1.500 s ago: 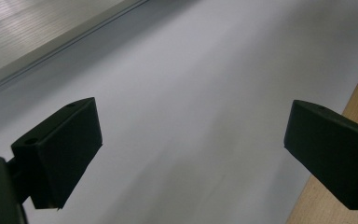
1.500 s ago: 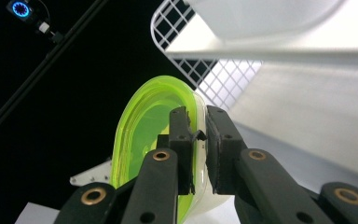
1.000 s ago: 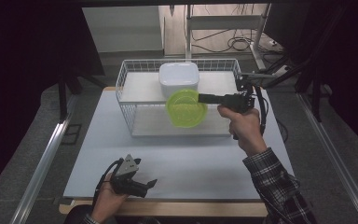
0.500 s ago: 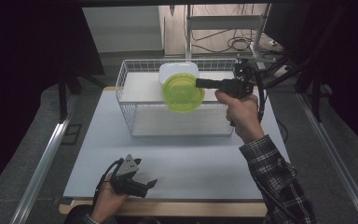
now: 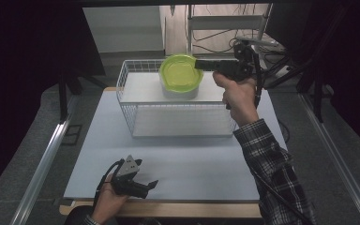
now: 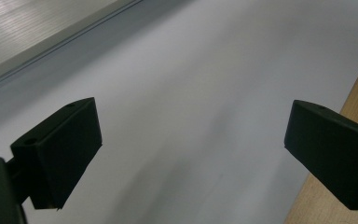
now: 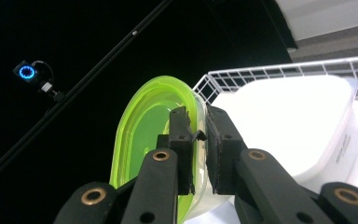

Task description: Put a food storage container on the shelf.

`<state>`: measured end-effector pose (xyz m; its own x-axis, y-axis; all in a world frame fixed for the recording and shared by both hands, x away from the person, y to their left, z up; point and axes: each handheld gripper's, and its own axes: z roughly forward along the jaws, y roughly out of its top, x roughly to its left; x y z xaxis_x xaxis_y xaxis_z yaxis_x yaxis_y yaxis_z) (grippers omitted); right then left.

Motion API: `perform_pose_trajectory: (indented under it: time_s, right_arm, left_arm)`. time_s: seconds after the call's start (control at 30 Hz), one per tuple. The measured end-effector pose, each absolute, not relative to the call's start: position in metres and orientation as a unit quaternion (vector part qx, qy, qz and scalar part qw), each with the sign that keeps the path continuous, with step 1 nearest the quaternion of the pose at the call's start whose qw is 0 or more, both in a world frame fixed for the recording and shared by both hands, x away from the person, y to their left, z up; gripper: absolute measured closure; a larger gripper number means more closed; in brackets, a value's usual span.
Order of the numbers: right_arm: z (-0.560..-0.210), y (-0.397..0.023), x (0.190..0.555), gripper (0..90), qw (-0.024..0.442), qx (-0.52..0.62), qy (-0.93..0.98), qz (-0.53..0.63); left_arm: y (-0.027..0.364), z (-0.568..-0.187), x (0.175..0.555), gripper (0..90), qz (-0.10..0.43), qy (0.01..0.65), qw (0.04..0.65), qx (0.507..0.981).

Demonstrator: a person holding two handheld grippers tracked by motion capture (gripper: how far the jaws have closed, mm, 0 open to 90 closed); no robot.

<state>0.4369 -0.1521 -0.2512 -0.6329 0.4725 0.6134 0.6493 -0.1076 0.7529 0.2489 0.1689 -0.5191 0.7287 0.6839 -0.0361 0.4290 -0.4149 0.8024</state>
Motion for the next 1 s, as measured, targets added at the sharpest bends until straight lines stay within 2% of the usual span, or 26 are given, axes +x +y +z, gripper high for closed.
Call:
perform_pose_trajectory:
  time_s: [0.6, 1.0]
  right_arm:
    - [-0.25, -0.133, 0.47, 81.7, 0.027, -0.49, -0.629, -0.603]
    - [-0.258, -0.128, 0.483, 81.6, 0.02, -0.513, -0.619, -0.595]
  left_arm:
    - [0.169, -0.52, 0.249, 3.6, 0.146, 0.334, 0.424, 0.829]
    - [0.169, -0.521, 0.249, 3.6, 0.142, 0.333, 0.423, 0.831]
